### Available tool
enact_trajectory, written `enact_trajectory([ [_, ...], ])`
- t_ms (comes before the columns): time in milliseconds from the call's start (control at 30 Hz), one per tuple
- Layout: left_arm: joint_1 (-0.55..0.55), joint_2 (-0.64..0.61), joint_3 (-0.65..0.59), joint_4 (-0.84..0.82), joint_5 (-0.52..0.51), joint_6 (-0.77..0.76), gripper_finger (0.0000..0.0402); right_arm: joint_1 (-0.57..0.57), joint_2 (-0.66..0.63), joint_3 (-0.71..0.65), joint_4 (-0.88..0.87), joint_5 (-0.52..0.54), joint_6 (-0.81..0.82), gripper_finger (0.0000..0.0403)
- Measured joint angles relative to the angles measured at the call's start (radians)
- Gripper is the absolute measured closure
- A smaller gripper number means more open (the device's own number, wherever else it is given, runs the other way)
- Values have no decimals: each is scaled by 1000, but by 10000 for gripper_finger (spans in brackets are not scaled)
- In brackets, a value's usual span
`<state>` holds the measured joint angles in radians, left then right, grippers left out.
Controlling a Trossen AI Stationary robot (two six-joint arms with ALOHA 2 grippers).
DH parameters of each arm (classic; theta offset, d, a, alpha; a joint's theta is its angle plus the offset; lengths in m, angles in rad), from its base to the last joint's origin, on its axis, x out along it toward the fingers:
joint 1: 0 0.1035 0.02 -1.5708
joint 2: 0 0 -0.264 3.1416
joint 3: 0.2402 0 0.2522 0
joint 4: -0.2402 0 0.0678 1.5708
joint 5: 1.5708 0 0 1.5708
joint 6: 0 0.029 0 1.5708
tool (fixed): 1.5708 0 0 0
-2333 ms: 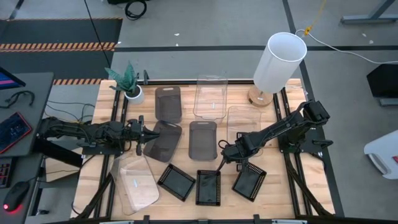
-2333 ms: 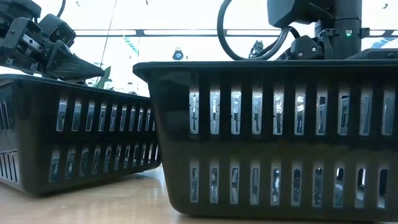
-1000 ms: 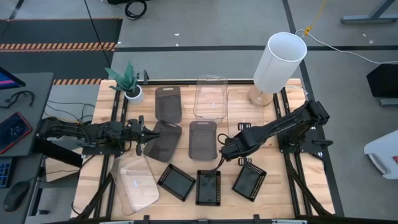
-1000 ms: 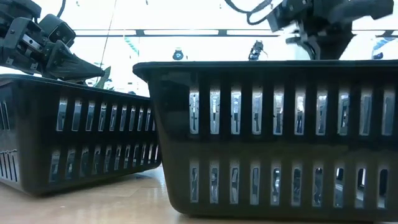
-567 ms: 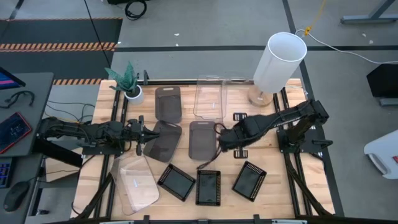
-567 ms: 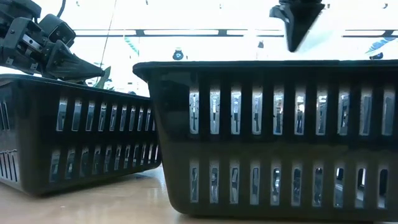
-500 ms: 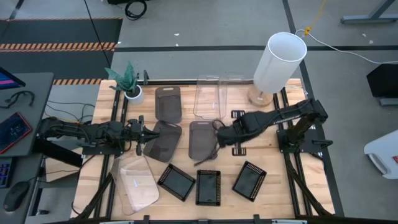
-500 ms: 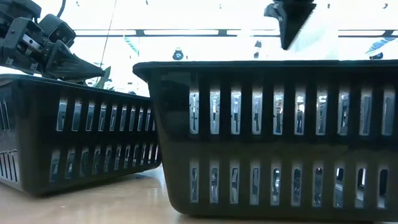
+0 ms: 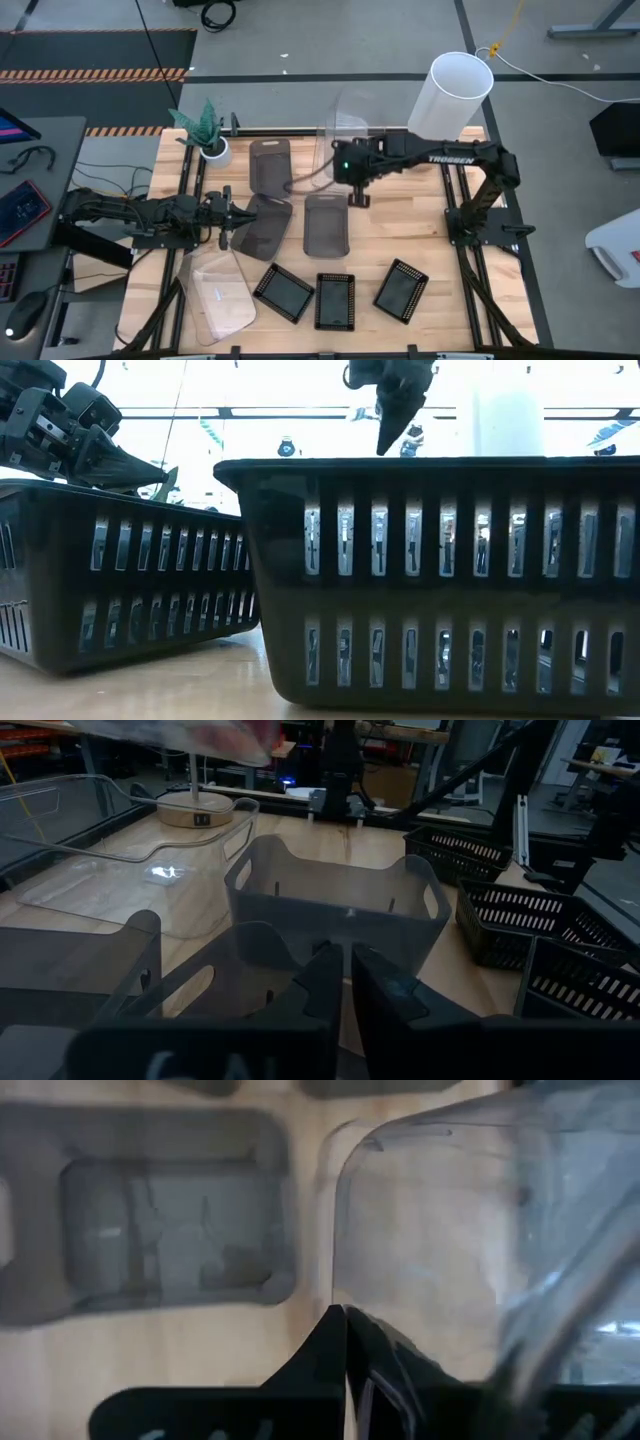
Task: Stack baskets by color
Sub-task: Stack the right transparent bin on top of the top transparent bin
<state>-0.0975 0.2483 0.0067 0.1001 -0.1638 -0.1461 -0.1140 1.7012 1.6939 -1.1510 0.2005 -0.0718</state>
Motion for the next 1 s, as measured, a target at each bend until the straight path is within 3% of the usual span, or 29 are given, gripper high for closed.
enact_trajectory([
  [333,0,0,0,0,0,0,375,-79,61,16,130,-24,-59,398],
  [567,0,0,0,4,0,0,371,-50,217,159,56,-20,-32,398],
  [733,0,0,0,5,0,0,366,-41,309,253,-59,48,-1,398],
  [1000,0,0,0,6,0,0,372,-41,376,275,-88,28,34,395],
])
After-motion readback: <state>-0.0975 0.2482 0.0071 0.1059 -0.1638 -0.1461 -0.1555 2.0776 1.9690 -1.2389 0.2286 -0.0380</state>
